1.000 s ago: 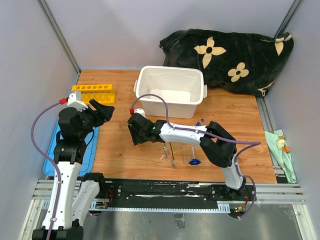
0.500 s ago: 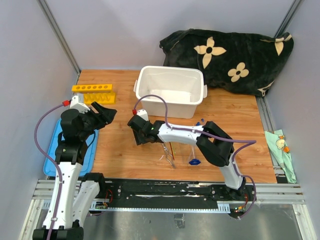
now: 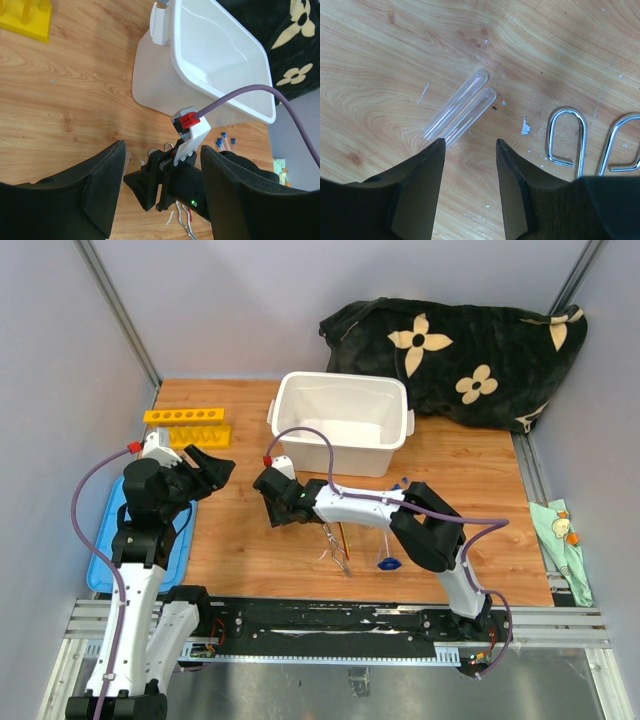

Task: Organize the chemistry lab equipment
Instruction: Pick up the test tube at the center of the board.

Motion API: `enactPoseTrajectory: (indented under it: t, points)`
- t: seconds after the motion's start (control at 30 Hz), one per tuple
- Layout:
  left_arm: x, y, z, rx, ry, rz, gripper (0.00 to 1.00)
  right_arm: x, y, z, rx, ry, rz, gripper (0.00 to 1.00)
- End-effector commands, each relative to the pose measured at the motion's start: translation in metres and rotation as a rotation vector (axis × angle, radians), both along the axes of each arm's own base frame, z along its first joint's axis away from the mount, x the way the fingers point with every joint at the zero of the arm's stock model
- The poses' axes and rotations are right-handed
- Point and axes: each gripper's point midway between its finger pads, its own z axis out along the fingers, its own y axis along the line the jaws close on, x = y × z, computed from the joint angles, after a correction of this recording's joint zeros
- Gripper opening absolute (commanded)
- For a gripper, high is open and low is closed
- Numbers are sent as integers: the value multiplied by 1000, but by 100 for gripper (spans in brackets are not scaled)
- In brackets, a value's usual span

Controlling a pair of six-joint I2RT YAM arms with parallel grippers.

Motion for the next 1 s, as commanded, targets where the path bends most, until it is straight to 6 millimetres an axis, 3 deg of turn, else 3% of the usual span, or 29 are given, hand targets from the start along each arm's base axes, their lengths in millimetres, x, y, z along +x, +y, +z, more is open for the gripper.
enactPoseTrajectory:
  t: [0.0,0.57,0.97]
  points:
    - [1,-4,4,-10,-25,-20,66,12,4,1,4,-18,-18,46]
    - [1,-5,0,-14,-21,-28,66,13,7,-19,-22,-5,-7,45]
    - [2,-8,-9,-20,-3,-42,66,-1,-19,-27,-85,29,-12,41]
